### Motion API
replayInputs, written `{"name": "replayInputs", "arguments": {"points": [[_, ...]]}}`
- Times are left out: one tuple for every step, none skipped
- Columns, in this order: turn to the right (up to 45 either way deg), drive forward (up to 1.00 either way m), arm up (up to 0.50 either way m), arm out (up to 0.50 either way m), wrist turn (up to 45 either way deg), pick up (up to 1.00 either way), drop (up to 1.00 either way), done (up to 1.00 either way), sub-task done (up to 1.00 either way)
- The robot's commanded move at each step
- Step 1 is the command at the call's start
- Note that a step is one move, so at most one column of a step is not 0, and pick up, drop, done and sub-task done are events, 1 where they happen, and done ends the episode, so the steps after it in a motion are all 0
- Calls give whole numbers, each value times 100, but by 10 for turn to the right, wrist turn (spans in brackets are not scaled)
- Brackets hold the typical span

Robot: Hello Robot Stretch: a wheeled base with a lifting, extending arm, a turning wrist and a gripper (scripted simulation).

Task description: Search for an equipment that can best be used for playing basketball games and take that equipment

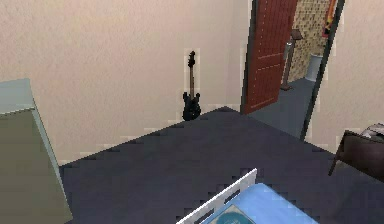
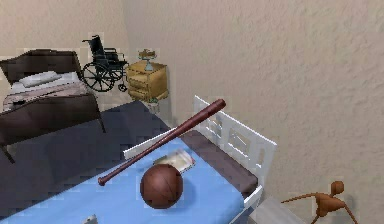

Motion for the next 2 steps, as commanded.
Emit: {"name": "replayInputs", "arguments": {"points": [[0,0,0,32,0,0,0,0,0],[0,0,0,0,450,0,0,0,0]]}}
